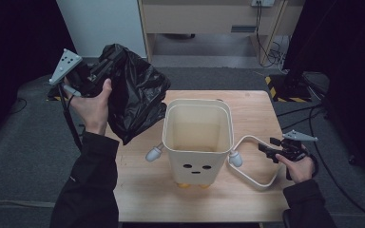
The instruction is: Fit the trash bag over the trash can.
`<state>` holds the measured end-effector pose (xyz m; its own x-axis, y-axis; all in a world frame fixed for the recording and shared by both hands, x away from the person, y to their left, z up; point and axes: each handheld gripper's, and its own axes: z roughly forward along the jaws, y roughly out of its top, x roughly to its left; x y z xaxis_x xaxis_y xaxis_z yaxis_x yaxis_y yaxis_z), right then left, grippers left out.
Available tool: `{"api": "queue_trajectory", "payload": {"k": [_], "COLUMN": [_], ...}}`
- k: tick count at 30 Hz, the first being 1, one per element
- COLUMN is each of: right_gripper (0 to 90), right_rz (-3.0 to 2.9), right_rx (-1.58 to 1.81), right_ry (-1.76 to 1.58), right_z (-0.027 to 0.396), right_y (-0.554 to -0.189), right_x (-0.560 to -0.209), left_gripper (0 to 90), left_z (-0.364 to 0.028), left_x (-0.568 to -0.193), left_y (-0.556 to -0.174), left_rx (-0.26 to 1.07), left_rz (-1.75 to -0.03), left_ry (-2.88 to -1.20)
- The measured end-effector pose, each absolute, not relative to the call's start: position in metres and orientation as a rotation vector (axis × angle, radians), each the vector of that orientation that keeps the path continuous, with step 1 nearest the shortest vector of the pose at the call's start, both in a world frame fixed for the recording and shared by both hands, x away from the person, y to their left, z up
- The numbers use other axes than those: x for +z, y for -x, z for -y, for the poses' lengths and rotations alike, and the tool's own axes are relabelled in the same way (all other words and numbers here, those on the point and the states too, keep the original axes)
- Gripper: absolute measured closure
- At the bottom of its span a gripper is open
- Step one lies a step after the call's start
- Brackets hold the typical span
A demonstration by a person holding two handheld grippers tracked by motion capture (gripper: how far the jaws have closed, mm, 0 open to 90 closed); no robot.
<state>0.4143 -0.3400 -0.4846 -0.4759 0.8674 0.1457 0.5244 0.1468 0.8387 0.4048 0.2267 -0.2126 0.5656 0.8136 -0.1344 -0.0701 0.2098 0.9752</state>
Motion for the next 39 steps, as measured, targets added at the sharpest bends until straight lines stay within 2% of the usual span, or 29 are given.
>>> {"api": "queue_trajectory", "payload": {"k": [12,19,39], "right_gripper": [33.9,34.1,34.4], "right_rz": [-1.983,-1.964,-1.888], "right_rx": [1.295,1.310,1.433], "right_ry": [-1.320,-1.311,-1.223], "right_z": [0.343,0.343,0.335], "right_y": [-0.413,-0.413,-0.408], "right_x": [-0.477,-0.475,-0.458], "left_gripper": [90.0,90.0,90.0], "left_z": [-0.198,-0.171,-0.107], "left_x": [-0.170,-0.159,-0.183], "left_y": [-0.407,-0.405,-0.403], "left_rx": [0.717,0.650,0.519], "left_rz": [-0.667,-0.615,-0.514], "left_ry": [-1.137,-1.109,-1.172]}}
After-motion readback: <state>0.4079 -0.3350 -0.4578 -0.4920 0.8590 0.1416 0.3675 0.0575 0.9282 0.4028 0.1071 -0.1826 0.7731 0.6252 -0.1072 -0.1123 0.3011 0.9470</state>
